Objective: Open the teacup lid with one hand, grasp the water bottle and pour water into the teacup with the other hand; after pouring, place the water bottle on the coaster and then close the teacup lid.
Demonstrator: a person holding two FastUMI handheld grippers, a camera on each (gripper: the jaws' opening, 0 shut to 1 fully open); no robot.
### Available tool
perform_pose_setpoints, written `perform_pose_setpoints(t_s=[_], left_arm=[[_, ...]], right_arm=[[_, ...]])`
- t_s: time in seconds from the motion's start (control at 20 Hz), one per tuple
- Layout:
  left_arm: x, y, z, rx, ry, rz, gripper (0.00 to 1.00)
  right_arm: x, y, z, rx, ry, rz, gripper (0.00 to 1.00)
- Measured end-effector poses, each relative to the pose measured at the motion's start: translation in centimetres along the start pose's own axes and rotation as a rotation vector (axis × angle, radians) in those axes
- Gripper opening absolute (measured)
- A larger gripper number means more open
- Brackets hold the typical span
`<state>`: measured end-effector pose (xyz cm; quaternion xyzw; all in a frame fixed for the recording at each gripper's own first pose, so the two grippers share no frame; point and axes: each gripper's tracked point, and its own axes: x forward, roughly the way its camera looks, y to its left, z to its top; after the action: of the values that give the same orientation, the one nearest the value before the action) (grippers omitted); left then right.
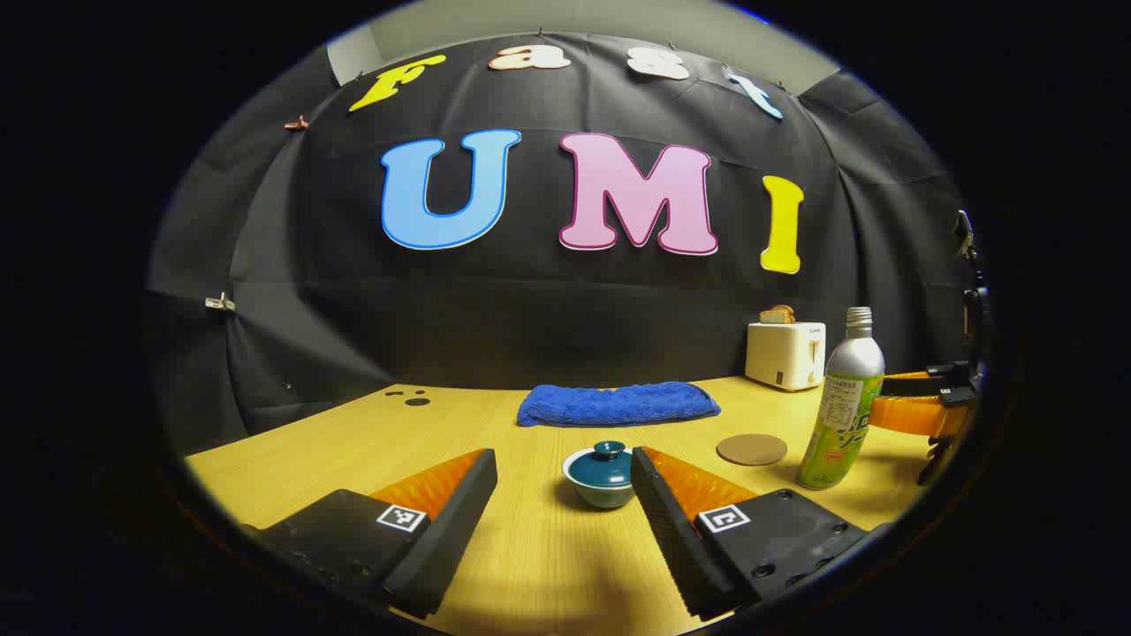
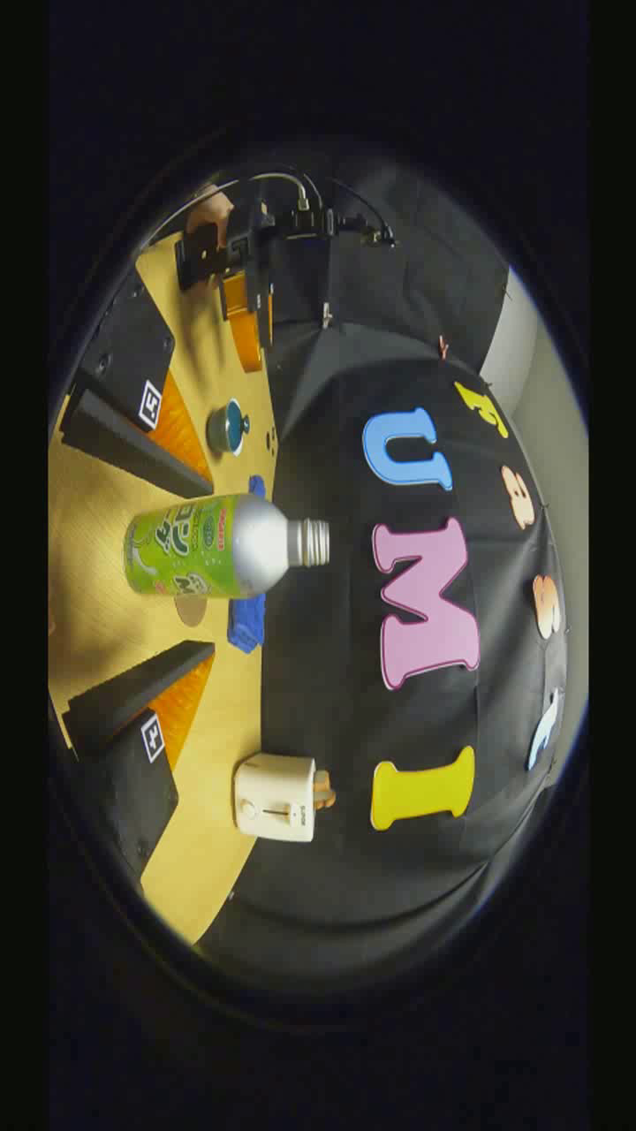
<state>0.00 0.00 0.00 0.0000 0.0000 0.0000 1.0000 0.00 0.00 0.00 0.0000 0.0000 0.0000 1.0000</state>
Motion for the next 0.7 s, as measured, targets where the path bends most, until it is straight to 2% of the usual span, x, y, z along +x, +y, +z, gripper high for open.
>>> perform_pose_setpoints(t_s=[0.35,0.55,0.7], left_arm=[[0.0,0.0,0.2,0.0,-0.004,-0.006,0.96],[0.0,0.1,0.3,-0.001,-0.005,0.001,0.96],[0.0,0.2,0.1,-0.001,-0.005,0.004,0.96]], right_arm=[[0.3,0.3,0.0,-0.004,-0.002,0.008,1.0],[0.1,1.5,0.0,-0.002,-0.002,0.076,1.0],[0.1,1.6,0.0,-0.001,-0.001,0.083,1.0]])
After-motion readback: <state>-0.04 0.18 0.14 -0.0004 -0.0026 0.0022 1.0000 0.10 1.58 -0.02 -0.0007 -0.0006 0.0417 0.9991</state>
